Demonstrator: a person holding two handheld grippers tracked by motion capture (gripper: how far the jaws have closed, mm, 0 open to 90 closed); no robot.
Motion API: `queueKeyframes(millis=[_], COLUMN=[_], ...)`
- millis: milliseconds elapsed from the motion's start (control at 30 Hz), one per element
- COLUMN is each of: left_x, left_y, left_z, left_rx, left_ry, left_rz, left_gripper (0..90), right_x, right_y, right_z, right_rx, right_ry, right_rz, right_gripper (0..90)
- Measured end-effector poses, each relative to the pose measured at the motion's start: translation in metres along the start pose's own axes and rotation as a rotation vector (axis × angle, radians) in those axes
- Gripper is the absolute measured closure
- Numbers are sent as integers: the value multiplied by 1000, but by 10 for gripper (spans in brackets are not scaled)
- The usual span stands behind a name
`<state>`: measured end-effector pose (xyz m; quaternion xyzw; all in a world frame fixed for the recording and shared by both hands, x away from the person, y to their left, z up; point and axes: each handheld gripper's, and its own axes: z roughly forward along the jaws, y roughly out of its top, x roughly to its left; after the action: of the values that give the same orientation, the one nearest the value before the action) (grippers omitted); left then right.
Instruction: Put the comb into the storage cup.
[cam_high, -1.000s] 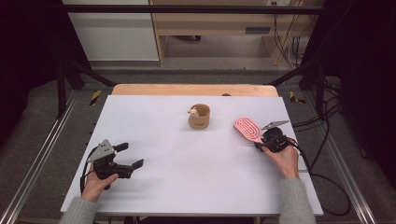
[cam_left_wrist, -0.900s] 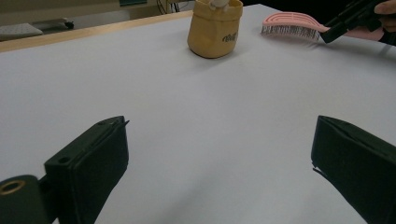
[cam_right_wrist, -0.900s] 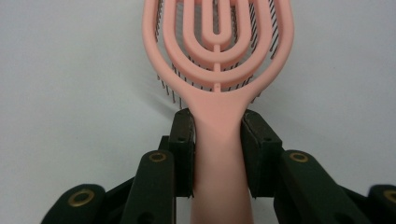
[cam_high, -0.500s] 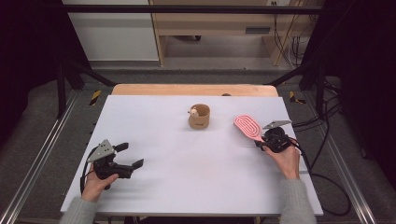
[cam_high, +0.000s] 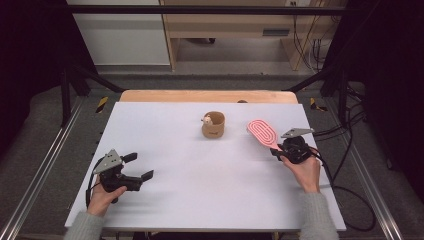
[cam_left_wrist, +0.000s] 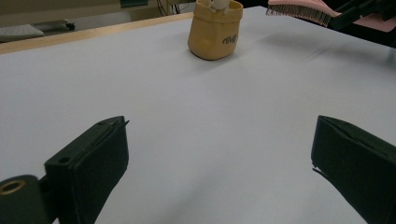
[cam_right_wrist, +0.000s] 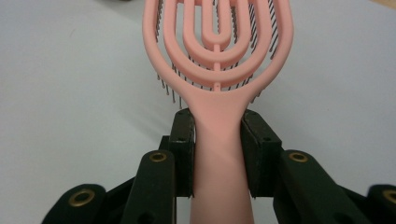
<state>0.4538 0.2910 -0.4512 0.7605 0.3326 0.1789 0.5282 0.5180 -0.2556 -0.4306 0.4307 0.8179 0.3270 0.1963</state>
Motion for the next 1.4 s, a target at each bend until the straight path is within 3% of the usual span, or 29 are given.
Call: queueKeyframes(millis=[267, 933, 1400], left_x=[0, -2, -3], left_y=[0, 2, 3], left_z=[0, 0, -1], left_rx=[-3, -5, -11], left_ry=[3, 2, 4], left_rz=[-3, -14, -14], left_gripper=[41, 41, 43], right_x=[3, 17, 34], right_y=[1, 2, 4], right_z=[-9, -20, -24], right_rx=[-51, -115, -143], right_ry=[31, 83, 106], right_rz=[18, 19, -11], right_gripper=[684, 684, 684])
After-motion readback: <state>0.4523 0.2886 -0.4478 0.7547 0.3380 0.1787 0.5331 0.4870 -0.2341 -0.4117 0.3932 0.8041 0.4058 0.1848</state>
